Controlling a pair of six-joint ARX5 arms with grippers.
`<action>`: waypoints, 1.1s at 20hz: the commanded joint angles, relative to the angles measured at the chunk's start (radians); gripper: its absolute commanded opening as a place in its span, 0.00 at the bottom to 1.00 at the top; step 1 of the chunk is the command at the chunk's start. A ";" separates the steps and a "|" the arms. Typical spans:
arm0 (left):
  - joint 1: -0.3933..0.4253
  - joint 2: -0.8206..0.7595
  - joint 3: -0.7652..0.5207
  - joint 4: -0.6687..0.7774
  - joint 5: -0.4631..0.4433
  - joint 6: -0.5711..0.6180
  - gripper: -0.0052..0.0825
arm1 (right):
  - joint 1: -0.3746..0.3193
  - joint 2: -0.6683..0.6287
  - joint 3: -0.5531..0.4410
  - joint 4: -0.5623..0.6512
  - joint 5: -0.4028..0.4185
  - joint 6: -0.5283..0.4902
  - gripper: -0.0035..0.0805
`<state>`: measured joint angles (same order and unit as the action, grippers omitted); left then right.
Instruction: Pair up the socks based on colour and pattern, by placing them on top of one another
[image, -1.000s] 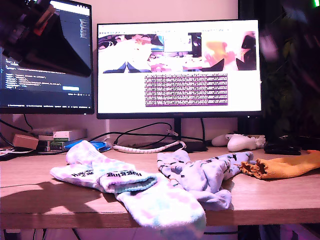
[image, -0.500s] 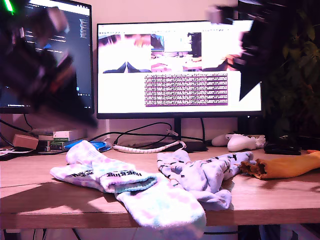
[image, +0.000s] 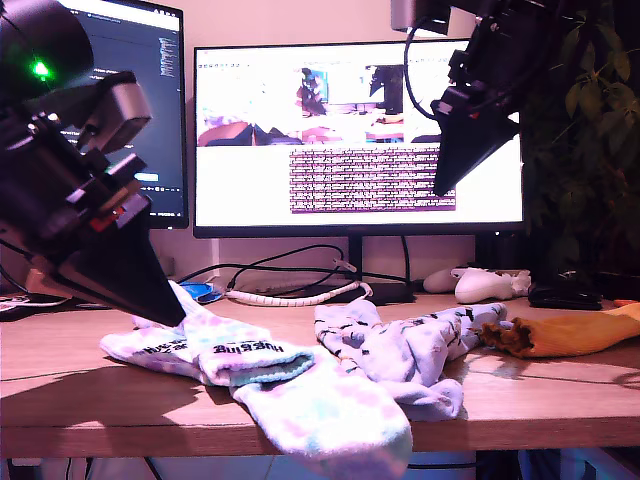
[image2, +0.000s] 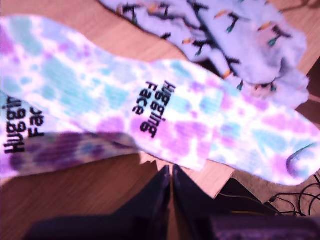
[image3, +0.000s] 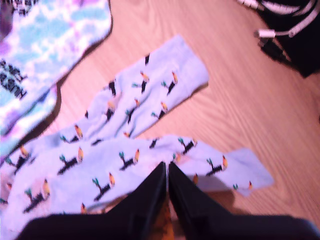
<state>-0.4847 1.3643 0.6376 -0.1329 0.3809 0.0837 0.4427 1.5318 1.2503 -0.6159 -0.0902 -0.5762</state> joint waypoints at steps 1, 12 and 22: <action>-0.004 0.033 0.006 0.076 -0.003 -0.059 0.08 | 0.001 0.003 -0.011 0.006 -0.031 0.013 0.03; -0.009 0.369 0.047 0.418 0.072 -0.137 0.03 | 0.002 0.003 -0.011 -0.002 -0.091 0.137 0.03; 0.200 0.391 0.080 0.126 -0.206 0.029 0.03 | 0.002 0.016 -0.011 -0.032 -0.090 0.174 0.03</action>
<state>-0.3119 1.6970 0.7765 0.0490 0.2180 0.0921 0.4431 1.5318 1.2503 -0.6472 -0.1764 -0.4122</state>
